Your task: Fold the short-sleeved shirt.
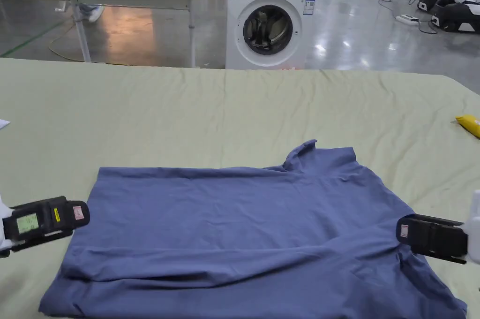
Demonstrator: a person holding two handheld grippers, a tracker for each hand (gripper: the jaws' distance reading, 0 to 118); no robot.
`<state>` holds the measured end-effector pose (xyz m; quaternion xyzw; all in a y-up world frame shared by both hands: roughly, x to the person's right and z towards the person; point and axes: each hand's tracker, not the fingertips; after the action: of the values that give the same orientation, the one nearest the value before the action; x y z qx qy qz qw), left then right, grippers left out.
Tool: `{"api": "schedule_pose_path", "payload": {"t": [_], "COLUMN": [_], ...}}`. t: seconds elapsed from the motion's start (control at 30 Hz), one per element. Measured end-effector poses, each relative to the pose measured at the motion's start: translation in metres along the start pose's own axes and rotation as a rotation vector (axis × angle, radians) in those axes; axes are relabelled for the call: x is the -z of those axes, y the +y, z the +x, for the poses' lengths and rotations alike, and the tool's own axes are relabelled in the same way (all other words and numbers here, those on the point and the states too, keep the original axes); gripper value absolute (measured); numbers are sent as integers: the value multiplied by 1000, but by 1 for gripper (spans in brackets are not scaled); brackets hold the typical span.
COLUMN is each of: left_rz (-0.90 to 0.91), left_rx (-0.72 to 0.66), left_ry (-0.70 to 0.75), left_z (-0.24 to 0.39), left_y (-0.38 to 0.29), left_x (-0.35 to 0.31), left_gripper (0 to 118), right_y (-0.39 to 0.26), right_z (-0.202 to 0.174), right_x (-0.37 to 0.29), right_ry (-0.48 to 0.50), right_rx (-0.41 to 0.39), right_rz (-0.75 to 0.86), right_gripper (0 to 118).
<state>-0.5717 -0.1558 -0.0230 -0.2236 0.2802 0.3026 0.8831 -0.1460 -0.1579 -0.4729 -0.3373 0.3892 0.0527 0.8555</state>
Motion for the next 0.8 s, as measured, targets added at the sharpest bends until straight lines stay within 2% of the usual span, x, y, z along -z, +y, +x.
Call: {"api": "schedule_pose_path", "payload": {"t": [0.03, 0.07, 0.13, 0.17, 0.23, 0.33, 0.4, 0.43, 0.5, 0.53, 0.57, 0.63, 0.67, 0.7, 0.73, 0.77, 0.8], "left_rz": [57, 123, 249, 311, 420, 482, 477, 451, 356, 245, 167, -41, -93, -113, -122, -159, -183], "left_rx": [65, 111, 207, 242, 285, 224, 220, 239, 274, 264, 230, 147, 135, 150, 138, 157, 179], "left_ry": [1, -4, 41, 67, 148, 104, 114, 135, 194, 175, 144, 141, 112, 123, 183, 241, 264], "left_z": [8, 17, 32, 39, 47, 48, 51, 53, 54, 49, 39, 22, 10, 0, 0, -6, -13], "left_y": [-13, -26, -55, -71, -97, -118, -120, -117, -98, -86, -74, -56, -52, -50, -48, -49, -50], "left_x": [-16, -32, -58, -70, -83, -98, -105, -107, -99, -91, -79, -49, -33, -19, -4, 13, 24], "left_gripper": [76, 66, 11, 0, 0, 0, 0, 0, 0, 0, 0, 0, 7, 33, 69, 93, 100], "right_y": [-10, -22, -47, -58, -76, -91, -94, -93, -90, -87, -85, -83, -83, -83, -83, -83, -84], "right_z": [-7, -14, -27, -36, -51, -66, -69, -70, -73, -77, -78, -78, -79, -79, -79, -79, -78], "right_x": [-18, -38, -66, -76, -90, -103, -103, -104, -107, -108, -110, -112, -112, -112, -112, -111, -111], "right_ry": [32, 76, 114, 116, 115, 160, 158, 175, 193, 184, 182, 202, 207, 216, 227, 236, 239], "right_rx": [-8, -11, -19, -24, -14, 60, 55, 44, -35, -72, -102, -111, -109, -108, -106, -104, -103], "right_rz": [105, 219, 420, 478, 544, 582, 566, 554, 526, 524, 524, 523, 521, 516, 510, 506, 504], "right_gripper": [101, 83, 21, 1, 0, 0, 0, 0, 0, 0, 0, 0, 0, 0, 0, 0, 0]}}
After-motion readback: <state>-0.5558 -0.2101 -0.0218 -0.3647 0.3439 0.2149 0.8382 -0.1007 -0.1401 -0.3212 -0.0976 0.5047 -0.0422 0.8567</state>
